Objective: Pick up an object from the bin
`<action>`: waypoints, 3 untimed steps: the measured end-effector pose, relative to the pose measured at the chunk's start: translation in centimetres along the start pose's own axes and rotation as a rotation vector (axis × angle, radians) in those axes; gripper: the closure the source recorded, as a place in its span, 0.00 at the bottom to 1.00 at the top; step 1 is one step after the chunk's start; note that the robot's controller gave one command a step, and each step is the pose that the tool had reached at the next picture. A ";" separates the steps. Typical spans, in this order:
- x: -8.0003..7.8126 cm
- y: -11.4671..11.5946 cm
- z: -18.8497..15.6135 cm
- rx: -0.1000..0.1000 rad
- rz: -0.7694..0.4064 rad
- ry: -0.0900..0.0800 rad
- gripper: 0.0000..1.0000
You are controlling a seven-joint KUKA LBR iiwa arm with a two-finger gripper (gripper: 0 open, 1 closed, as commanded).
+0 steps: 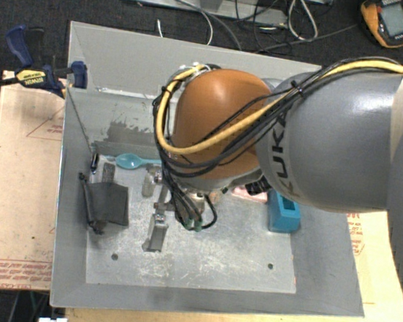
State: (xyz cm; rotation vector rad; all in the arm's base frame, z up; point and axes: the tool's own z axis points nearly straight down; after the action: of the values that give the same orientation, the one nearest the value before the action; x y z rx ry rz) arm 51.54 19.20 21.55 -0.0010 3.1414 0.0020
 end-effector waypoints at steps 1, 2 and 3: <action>-2.2 2.0 0.8 0.000 0.095 -0.001 0.00; -7.0 2.9 7.1 -0.005 0.140 -0.008 0.00; -3.7 3.7 7.4 -0.001 0.191 0.003 0.00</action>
Offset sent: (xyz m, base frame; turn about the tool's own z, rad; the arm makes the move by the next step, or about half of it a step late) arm 0.0843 0.0245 -0.0988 0.1208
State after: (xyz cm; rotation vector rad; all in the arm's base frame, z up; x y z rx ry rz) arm 55.24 22.95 14.13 0.2986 3.1306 0.0028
